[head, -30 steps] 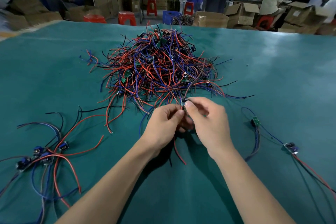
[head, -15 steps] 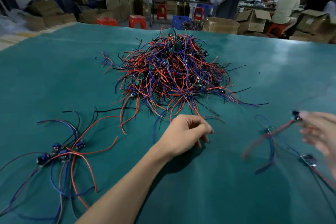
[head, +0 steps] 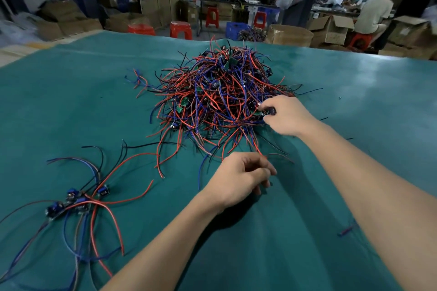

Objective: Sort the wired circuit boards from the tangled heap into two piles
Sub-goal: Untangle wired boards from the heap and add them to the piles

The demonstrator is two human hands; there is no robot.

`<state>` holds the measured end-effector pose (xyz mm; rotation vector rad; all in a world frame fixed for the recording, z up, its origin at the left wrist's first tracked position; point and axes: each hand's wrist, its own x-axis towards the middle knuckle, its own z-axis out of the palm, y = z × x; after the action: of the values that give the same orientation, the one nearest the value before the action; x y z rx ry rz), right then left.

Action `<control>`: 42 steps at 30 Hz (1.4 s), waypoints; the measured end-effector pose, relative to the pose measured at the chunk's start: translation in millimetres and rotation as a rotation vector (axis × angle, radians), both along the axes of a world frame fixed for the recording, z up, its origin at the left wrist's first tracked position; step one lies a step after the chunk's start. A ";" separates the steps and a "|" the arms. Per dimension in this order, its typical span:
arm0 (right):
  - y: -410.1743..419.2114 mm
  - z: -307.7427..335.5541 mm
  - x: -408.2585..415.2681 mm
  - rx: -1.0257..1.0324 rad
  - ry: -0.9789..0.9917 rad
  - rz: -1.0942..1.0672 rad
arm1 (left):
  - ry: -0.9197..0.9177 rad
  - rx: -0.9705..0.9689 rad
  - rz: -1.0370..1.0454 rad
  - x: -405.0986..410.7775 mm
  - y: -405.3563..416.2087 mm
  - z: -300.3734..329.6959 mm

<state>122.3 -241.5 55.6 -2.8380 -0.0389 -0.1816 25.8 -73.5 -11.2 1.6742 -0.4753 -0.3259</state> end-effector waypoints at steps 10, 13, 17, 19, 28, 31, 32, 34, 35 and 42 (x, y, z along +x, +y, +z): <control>-2.9 16.8 -70.7 0.928 -0.256 -0.089 | 0.010 -0.059 0.008 2.2 -1.1 -0.9; 0.7 2.9 -117.5 0.942 -0.240 0.000 | 0.079 -0.175 0.077 3.9 -2.6 1.9; 12.3 -31.1 -149.2 0.944 0.047 0.114 | 0.161 -0.292 0.176 7.5 -3.9 2.4; 20.5 -39.5 -148.1 1.025 0.193 0.180 | 0.162 -0.285 0.174 8.8 -3.2 0.8; 14.1 -56.2 -131.5 1.063 -0.004 -0.067 | 0.167 -0.312 0.185 7.2 -2.2 1.4; 14.0 -57.9 -129.9 1.081 -0.152 -0.149 | 0.126 -0.284 0.157 5.0 -2.3 1.1; 15.5 -58.3 -130.3 1.111 -0.159 -0.150 | 0.111 -0.278 0.149 4.1 -2.2 0.2; 17.5 -56.9 -130.1 1.185 -0.152 -0.163 | 0.073 -0.252 0.133 2.8 -1.2 -0.8; 16.8 -55.7 -129.4 1.226 -0.144 -0.181 | 0.052 -0.229 0.119 2.4 -0.7 -1.4; 6.8 -45.5 -131.4 1.575 0.000 -0.161 | 0.040 -0.138 0.016 1.1 0.0 -1.5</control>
<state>-9.1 -234.7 10.1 -1.2657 0.2291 -0.1393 26.9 -73.5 -12.8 1.5341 -0.4440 -0.3076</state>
